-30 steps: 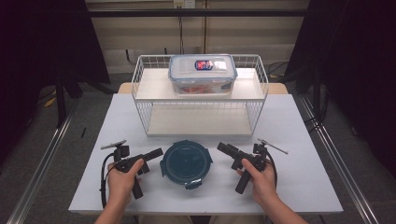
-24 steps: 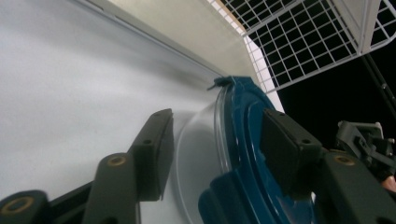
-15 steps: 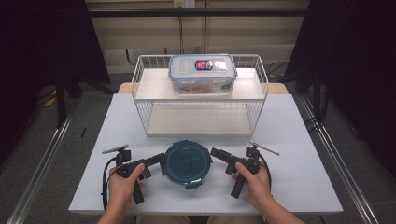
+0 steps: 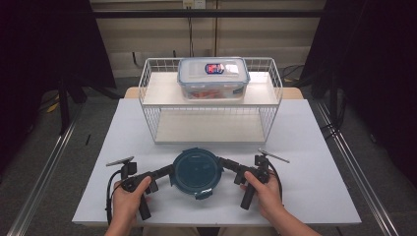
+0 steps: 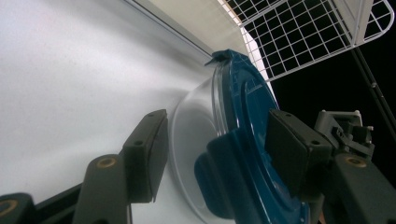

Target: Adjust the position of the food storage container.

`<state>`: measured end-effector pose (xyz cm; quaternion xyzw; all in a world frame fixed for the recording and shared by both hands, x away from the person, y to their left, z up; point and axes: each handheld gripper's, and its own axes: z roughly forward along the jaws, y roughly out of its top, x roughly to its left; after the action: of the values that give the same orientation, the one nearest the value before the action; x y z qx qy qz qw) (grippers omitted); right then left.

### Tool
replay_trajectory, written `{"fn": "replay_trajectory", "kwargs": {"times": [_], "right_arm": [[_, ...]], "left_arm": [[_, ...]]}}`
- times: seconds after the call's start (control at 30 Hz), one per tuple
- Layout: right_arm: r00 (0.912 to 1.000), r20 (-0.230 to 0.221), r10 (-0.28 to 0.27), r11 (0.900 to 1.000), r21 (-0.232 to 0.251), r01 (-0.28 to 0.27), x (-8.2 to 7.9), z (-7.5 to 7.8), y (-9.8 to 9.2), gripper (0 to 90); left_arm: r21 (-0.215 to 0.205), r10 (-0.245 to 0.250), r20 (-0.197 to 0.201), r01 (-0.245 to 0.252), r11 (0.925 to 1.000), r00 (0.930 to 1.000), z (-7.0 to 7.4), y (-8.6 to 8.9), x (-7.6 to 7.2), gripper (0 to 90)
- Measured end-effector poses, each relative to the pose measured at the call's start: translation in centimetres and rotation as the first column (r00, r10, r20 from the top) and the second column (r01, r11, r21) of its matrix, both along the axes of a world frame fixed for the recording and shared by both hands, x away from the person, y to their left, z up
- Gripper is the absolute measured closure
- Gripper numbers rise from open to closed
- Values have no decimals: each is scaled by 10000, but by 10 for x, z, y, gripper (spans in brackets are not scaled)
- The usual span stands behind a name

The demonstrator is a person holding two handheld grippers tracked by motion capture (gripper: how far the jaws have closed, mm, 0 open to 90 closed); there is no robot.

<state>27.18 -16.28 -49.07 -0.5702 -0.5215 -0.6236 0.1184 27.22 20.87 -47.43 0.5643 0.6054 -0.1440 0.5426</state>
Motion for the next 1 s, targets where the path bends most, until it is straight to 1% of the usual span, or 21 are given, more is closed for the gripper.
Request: {"fn": "replay_trajectory", "kwargs": {"times": [0.03, 0.07, 0.17, 0.2, 0.27, 0.3, 0.4, 0.43, 0.5, 0.57, 0.6, 0.63, 0.67, 0.7, 0.73, 0.77, 0.83, 0.87, 0.9, 0.93, 1.0], "right_arm": [[10000, -15, 43, 10000, -9, -43, 0, 0, 1, 275], [9999, -54, 113, 9999, -17, -113, 0, 0, 2, 277], [9998, -133, 156, 9998, -89, -157, 2, -2, 4, 284], [9997, -145, 209, 9997, -119, -211, 3, -2, 5, 285], [9994, -213, 285, 9995, -124, -287, 4, -3, 6, 292], [9993, -236, 302, 9995, -82, -304, 5, -3, 7, 294], [9989, -268, 372, 9993, -77, -374, 7, -4, 8, 306], [9988, -289, 395, 9992, -64, -397, 7, -4, 9, 312], [9985, -319, 442, 9990, -103, -446, 7, -5, 10, 338], [9977, -455, 496, 9987, -67, -499, 7, -5, 11, 353], [9975, -503, 493, 9987, -98, -499, 7, -6, 11, 361], [9973, -527, 508, 9986, -118, -515, 7, -6, 12, 366], [9972, -550, 502, 9986, -129, -510, 7, -6, 12, 373], [9971, -570, 498, 9986, -133, -507, 7, -6, 12, 380], [9969, -606, 500, 9986, -134, -509, 7, -6, 11, 392], [9968, -628, 486, 9986, -152, -497, 7, -6, 11, 404], [9960, -746, 485, 9987, -116, -495, 8, -7, 10, 430], [9961, -760, 459, 9989, -72, -466, 8, -7, 10, 447], [9957, -813, 449, 9989, -68, -456, 8, -8, 10, 463], [9950, -901, 420, 9991, -72, -429, 8, -8, 10, 480], [9943, -1013, 334, 9994, 9, -335, 7, -9, 9, 490]], "left_arm": [[78, -101, -4, 101, 9999, 9999, -1, 1, -1, 397], [31, -104, -28, 104, 9999, 9999, -2, 0, -2, 396], [48, -11, -121, 12, 10000, 9999, -4, -2, -5, 392], [-5, -126, -193, 126, 9999, 9997, -5, -2, -5, 391], [40, -33, -248, 34, 10000, 9997, -6, -3, -7, 390], [58, -167, -250, 168, 9998, 9995, -7, -2, -7, 387], [-56, -15, -278, 14, 10000, 9996, -7, -4, -9, 387], [8, -127, -264, 127, 9999, 9996, -7, -3, -9, 392], [-136, -126, -375, 121, 9998, 9992, -7, -4, -10, 408], [-146, -181, -382, 175, 9997, 9991, -7, -6, -11, 417], [108, -114, -612, 121, 9999, 9981, -6, -8, -12, 423], [44, -232, -618, 235, 9997, 9978, -6, -8, -12, 444], [-350, -247, -417, 232, 9991, 9988, -7, -9, -12, 463], [-343, -381, -391, 368, 9987, 9985, -7, -9, -13, 485], [-400, -327, -462, 309, 9987, 9984, -6, -9, -13, 518], [-483, -459, -458, 437, 9979, 9979, -7, -8, -13, 519], [-438, -196, -607, 169, 9989, 9980, -7, -9, -13, 526], [-575, -192, -661, 154, 9982, 9976, -7, -9, -13, 529], [-407, -55, -878, 19, 9992, 9961, -6, -10, -13, 531], [-429, -13, -937, -27, 9991, 9956, -6, -10, -13, 535], [-819, -58, -930, -18, 9966, 9956, -7, -9, -12, 541]]}}
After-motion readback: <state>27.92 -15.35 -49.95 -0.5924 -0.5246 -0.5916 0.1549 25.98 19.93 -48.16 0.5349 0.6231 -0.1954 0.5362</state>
